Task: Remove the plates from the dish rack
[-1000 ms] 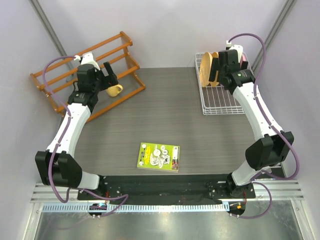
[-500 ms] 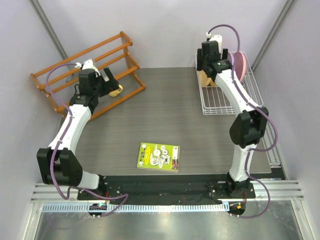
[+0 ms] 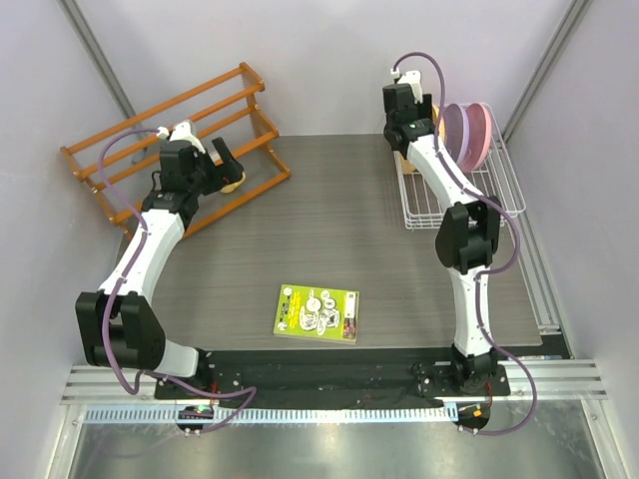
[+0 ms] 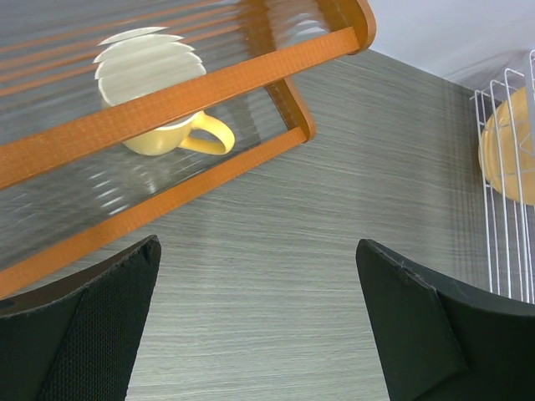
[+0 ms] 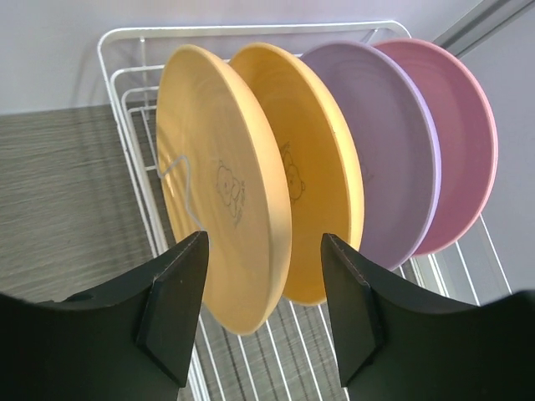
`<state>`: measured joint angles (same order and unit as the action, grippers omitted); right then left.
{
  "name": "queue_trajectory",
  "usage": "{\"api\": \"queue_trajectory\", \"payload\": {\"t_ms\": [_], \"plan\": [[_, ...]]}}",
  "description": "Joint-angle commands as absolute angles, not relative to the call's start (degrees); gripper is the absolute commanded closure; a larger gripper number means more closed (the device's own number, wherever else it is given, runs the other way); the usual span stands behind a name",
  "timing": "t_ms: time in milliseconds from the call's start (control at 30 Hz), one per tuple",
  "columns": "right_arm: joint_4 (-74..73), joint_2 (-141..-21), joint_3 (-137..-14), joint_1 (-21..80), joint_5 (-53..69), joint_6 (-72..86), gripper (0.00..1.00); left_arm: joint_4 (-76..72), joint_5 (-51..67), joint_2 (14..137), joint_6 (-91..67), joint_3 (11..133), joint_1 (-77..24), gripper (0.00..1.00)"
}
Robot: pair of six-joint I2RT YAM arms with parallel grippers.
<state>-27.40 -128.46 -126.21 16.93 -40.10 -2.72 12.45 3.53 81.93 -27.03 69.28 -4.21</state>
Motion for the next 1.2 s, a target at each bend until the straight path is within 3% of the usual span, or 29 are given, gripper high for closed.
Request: {"api": "queue_trajectory", "payload": {"t_ms": [0, 167, 267, 300, 600, 800, 900, 1167], "plan": [[-23.2, -130.9, -130.3, 17.1, -44.8, -5.3, 0.38, 10.0, 5.3, 81.3, -26.6, 69.3, -4.0, 0.01], [-22.6, -132.9, -131.4, 17.0, -46.3, -5.6, 0.48, 10.0, 5.2, 81.4, -26.5, 69.0, -4.0, 0.01], [-22.2, -132.9, -131.3, 17.0, -46.0, -5.7, 0.78, 10.1, 5.2, 81.6, -26.5, 69.0, -4.0, 0.01], [-22.1, -132.8, -131.3, 17.0, -46.0, -5.8, 0.81, 10.1, 5.2, 81.7, -26.5, 69.0, -4.0, 0.01], [-11.0, -129.2, -128.5, 19.9, -57.4, -17.2, 0.84, 10.3, 5.0, 82.0, -26.8, 68.6, -4.0, 0.00], [25.2, -126.3, -119.4, 23.5, -68.3, -43.7, 0.85, 11.8, 4.5, 82.4, -25.3, 69.6, -4.6, 0.00], [34.3, -124.2, -116.5, 25.0, -69.8, -52.5, 0.86, 12.2, 5.3, 82.6, -24.8, 70.0, -4.8, 0.00], [38.3, -118.6, -115.5, 27.9, -71.9, -57.5, 0.86, 10.8, 9.7, 83.1, -25.0, 69.7, -4.9, 0.00]]}}
